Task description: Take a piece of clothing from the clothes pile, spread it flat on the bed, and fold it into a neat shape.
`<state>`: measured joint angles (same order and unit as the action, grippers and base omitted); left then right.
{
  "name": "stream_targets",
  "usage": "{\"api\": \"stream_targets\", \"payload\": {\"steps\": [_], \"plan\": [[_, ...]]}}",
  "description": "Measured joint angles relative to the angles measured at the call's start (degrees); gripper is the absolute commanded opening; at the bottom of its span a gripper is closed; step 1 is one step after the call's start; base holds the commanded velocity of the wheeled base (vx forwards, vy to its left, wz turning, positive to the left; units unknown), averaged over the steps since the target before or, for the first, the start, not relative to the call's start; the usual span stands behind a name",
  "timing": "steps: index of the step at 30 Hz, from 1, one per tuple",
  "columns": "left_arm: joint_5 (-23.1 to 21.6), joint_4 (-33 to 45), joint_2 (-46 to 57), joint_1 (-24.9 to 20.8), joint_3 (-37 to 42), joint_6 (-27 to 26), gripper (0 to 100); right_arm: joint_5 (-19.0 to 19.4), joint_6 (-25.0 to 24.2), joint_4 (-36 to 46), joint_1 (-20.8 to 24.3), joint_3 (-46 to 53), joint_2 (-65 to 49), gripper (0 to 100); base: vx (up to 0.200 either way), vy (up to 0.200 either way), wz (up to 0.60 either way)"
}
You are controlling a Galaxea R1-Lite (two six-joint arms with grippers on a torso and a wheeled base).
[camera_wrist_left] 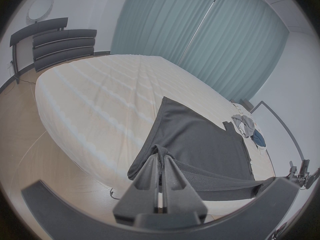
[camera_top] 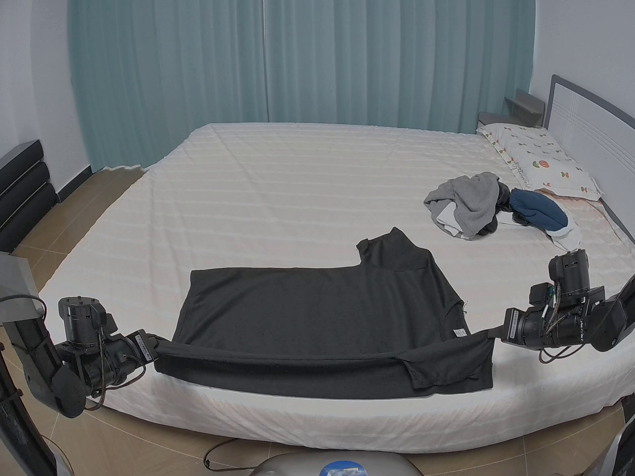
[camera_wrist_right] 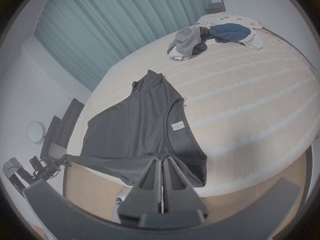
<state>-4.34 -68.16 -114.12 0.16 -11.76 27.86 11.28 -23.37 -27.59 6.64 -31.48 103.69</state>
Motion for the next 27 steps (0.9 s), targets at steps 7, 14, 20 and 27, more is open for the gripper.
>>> {"api": "stream_targets", "payload": {"steps": [7,14,20,27], "plan": [[0.0,1.0,-3.3,0.0,-3.5,0.1,0,0.0,-0.1,-0.1,0.0,-2.5,3.0,0,0.000,0.000,0.00],[-0.3,3.2,-5.6,0.0,-6.9,0.3,0,0.1,-0.4,-0.2,-0.1,-4.9,5.8,0,0.000,0.000,0.00],[-0.3,3.5,-7.4,-0.1,-9.4,1.7,0,0.2,-2.2,-0.2,-0.1,-6.8,8.4,0,0.000,0.000,0.00],[-0.3,3.6,-9.9,-0.1,-11.1,2.1,0,0.2,-2.5,-0.3,-0.1,-8.5,11.3,0,0.000,0.000,0.00]]}}
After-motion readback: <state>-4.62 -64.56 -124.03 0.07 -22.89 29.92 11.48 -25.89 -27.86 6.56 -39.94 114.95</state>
